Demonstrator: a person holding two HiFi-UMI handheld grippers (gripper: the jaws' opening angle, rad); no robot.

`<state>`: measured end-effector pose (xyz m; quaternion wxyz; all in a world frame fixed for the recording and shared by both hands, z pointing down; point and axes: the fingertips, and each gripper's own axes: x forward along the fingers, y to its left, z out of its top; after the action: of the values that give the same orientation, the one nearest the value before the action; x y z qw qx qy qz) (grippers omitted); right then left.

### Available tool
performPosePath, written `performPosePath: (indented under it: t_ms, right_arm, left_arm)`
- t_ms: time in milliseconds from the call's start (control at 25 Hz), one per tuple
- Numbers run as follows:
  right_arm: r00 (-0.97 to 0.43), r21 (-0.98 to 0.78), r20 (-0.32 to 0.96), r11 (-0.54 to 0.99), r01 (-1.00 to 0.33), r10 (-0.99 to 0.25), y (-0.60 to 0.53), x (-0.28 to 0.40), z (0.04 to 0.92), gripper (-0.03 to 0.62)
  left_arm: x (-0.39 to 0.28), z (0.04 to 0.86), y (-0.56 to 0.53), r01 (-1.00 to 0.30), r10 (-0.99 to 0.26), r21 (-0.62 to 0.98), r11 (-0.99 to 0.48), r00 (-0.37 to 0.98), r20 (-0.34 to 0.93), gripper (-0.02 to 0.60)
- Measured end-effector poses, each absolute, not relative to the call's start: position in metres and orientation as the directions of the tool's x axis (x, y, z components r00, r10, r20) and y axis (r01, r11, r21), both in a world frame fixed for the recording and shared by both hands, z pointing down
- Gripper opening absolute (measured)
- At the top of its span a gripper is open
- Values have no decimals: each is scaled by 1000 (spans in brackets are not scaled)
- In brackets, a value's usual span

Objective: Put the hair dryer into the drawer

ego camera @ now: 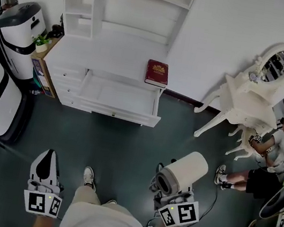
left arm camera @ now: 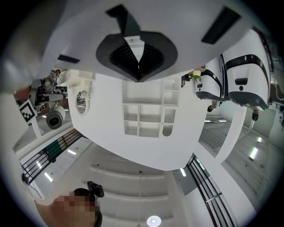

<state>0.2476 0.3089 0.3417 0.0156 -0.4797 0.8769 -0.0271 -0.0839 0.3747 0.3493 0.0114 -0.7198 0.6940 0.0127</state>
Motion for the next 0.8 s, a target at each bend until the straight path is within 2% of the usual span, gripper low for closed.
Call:
performPosePath:
  t_ms: [440, 800]
  right_arm:
    - [-488, -69, 34, 485, -872, -872, 228, 220, 357, 187]
    - [-455, -57, 62, 452, -890, -888, 92, 146, 344, 187]
  left_arm:
    - [-81, 383, 246, -982, -983, 43, -184, 183, -15, 15]
    - [-155, 383, 92, -969, -970, 58, -242, 243, 10, 15]
